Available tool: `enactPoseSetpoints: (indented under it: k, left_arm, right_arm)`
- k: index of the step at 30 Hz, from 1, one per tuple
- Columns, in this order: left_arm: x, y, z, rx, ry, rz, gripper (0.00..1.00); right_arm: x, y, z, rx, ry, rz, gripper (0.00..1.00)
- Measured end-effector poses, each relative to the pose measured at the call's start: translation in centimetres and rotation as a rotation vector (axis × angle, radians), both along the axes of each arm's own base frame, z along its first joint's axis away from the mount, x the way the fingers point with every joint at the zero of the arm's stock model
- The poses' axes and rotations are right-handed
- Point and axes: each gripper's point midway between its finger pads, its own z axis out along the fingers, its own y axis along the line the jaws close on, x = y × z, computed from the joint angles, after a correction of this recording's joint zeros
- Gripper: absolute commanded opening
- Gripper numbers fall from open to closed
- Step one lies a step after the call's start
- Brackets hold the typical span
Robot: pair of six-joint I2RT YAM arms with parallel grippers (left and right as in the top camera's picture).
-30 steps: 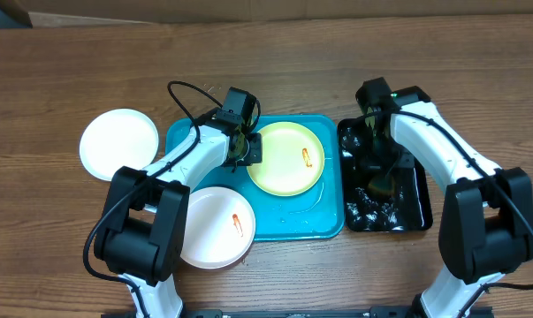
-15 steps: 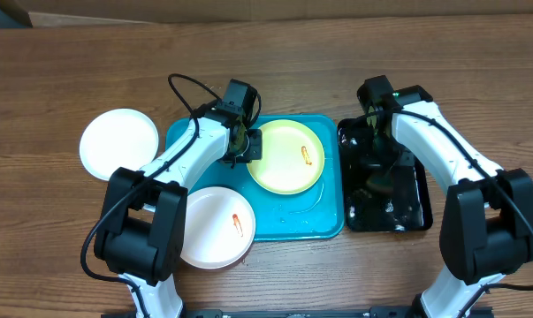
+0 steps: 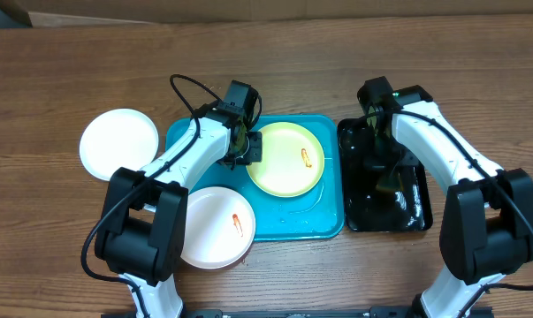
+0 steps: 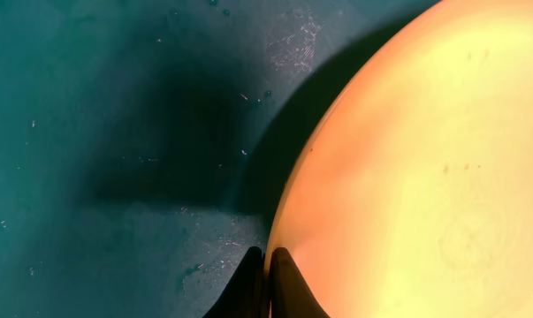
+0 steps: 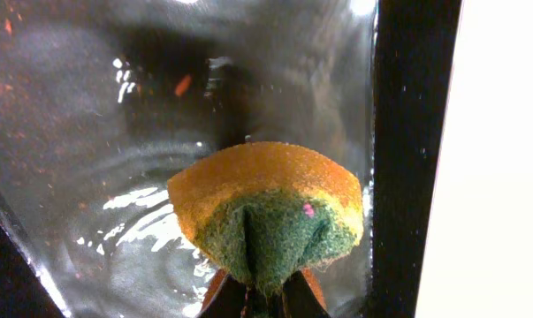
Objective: Clean dirty plates on tray and stack at the side
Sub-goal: 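Keep dipping and squeezing the sponge in the black tray water, then move the sponge over the yellow plate and wipe it with the right gripper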
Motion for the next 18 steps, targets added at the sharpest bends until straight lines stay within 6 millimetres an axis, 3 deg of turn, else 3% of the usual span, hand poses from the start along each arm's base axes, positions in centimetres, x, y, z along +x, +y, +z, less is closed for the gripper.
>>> enactPoseSetpoints:
  k: [5,12,18]
  left_arm:
    - [0.0,0.0,0.0,0.000,0.000,0.000,0.04]
    - [0.0,0.0,0.0,0.000,0.000,0.000,0.04]
    - [0.0,0.0,0.0,0.000,0.000,0.001,0.04]
  right_arm:
    - [-0.1,0.3,0.3,0.019,0.016,0.015,0.04]
    - [1.6,1.9,4.1,0.095,-0.012,0.060,0.04]
    - [4.5,7.2,5.6,0.308,-0.124,0.196,0.04]
